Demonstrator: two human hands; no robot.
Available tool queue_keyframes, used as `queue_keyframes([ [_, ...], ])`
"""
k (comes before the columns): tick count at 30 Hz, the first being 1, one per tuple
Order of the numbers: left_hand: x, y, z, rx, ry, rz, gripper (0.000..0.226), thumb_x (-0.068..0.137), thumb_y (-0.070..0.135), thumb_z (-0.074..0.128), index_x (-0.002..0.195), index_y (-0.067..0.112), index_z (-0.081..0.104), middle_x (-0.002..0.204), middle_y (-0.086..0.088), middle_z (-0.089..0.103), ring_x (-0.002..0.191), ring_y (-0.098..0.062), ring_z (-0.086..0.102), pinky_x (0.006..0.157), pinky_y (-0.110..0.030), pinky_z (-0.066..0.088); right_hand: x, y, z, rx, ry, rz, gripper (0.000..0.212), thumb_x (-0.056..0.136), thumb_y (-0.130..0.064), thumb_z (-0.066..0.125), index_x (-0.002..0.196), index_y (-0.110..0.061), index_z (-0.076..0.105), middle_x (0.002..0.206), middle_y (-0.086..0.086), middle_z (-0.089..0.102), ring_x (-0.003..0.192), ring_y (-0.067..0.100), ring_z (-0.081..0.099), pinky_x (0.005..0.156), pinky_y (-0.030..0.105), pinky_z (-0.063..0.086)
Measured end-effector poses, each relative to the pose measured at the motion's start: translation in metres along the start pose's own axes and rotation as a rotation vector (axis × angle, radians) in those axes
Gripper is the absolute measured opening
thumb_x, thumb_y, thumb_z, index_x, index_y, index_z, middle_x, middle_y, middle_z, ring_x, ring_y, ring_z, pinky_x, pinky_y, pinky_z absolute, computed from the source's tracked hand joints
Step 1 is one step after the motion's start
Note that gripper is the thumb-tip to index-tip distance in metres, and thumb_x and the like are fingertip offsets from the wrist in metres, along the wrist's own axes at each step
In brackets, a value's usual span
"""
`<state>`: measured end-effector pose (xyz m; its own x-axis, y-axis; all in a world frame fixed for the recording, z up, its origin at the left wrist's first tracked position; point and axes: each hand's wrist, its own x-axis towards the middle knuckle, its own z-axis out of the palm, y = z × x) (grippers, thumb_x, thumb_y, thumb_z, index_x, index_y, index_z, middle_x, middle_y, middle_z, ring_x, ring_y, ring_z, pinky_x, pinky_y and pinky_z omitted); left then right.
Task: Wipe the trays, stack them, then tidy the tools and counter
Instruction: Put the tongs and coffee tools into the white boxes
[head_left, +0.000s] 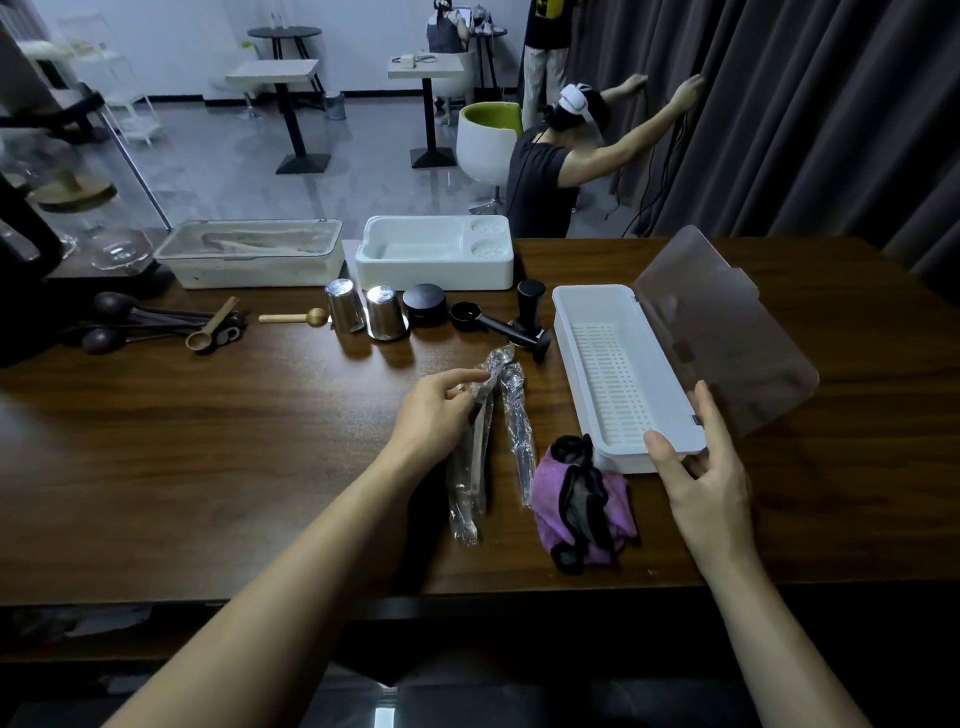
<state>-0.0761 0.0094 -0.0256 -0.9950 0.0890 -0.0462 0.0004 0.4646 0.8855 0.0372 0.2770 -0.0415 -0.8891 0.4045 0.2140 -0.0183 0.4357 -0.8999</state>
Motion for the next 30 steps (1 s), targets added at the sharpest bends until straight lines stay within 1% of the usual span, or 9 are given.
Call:
queue_keyframes([
  [5,-0.004,-0.005,-0.004,-0.119,-0.022,-0.006,0.048,0.097,0.002,0.043,0.121,0.033,0.07,0.06,0.0,0.045,0.046,-0.013,0.034,0.045,-0.026,0.027,0.0,-0.001,0.0,0.015,0.001,0.0,0.081,0.089,-0.053,0.069,0.156,-0.038,0.028,0.149,-0.021,0.04,0.139,0.004,0.041,0.114,0.041,0.041],
  [8,-0.007,-0.005,-0.005,-0.166,-0.009,-0.022,0.046,0.099,-0.002,0.043,0.119,0.029,0.072,0.075,-0.009,0.054,0.044,-0.009,0.035,0.042,-0.023,0.028,0.0,0.0,0.0,0.014,0.002,0.001,0.081,0.086,-0.055,0.066,0.156,-0.041,0.027,0.15,-0.022,0.039,0.14,0.005,0.041,0.114,0.042,0.041],
  [13,-0.016,0.003,-0.007,-0.156,-0.022,-0.029,0.047,0.101,-0.003,0.043,0.124,0.028,0.071,0.104,0.008,0.063,0.068,-0.014,0.056,0.05,-0.018,0.04,0.0,-0.002,0.001,0.012,0.003,0.005,0.08,0.086,-0.051,0.064,0.156,-0.036,0.03,0.147,-0.022,0.04,0.137,0.003,0.041,0.114,0.041,0.041],
  [16,-0.019,0.005,-0.008,-0.189,-0.015,-0.043,0.051,0.1,-0.005,0.039,0.127,0.025,0.07,0.101,0.009,0.066,0.056,-0.018,0.049,0.046,-0.024,0.038,0.0,-0.004,0.001,0.019,0.003,0.014,0.081,0.084,-0.053,0.063,0.156,-0.035,0.031,0.145,-0.023,0.041,0.135,0.001,0.042,0.112,0.038,0.041],
  [20,-0.018,0.0,-0.011,-0.204,0.005,-0.066,0.056,0.097,-0.004,0.037,0.131,0.028,0.068,0.085,0.007,0.076,0.063,-0.026,0.054,0.064,-0.046,0.051,0.0,-0.005,0.001,0.022,0.005,0.015,0.081,0.084,-0.052,0.063,0.156,-0.034,0.031,0.144,-0.022,0.042,0.134,0.002,0.043,0.112,0.037,0.041],
  [22,-0.018,0.0,-0.015,-0.202,0.008,-0.053,0.057,0.096,-0.004,0.036,0.133,0.027,0.066,0.109,0.003,0.075,0.077,-0.021,0.068,0.076,-0.045,0.061,-0.001,-0.006,0.001,0.022,0.005,0.014,0.08,0.084,-0.052,0.063,0.156,-0.034,0.031,0.145,-0.022,0.042,0.135,0.003,0.043,0.112,0.037,0.04],
  [24,-0.021,0.0,-0.016,-0.197,0.025,-0.024,0.055,0.097,-0.001,0.036,0.134,0.025,0.066,0.129,-0.001,0.063,0.096,-0.022,0.07,0.083,-0.044,0.062,-0.001,-0.006,0.001,0.023,0.007,0.014,0.08,0.085,-0.052,0.063,0.156,-0.034,0.032,0.145,-0.022,0.042,0.135,0.003,0.043,0.112,0.037,0.04],
  [27,-0.026,0.003,-0.018,-0.039,0.122,0.06,0.04,0.101,0.015,0.044,0.132,0.023,0.068,0.119,0.012,0.058,0.104,-0.013,0.063,0.092,-0.037,0.057,-0.001,-0.006,0.0,0.017,0.007,0.017,0.079,0.085,-0.051,0.063,0.156,-0.034,0.031,0.143,-0.023,0.042,0.133,0.002,0.043,0.111,0.036,0.04],
  [30,-0.029,0.004,-0.023,0.103,0.167,0.081,0.035,0.097,0.031,0.054,0.127,0.025,0.072,0.108,0.011,0.061,0.097,-0.008,0.063,0.09,-0.036,0.056,0.0,-0.005,0.0,0.005,0.011,0.016,0.078,0.086,-0.05,0.063,0.156,-0.035,0.031,0.144,-0.023,0.041,0.133,0.001,0.042,0.111,0.036,0.04],
])
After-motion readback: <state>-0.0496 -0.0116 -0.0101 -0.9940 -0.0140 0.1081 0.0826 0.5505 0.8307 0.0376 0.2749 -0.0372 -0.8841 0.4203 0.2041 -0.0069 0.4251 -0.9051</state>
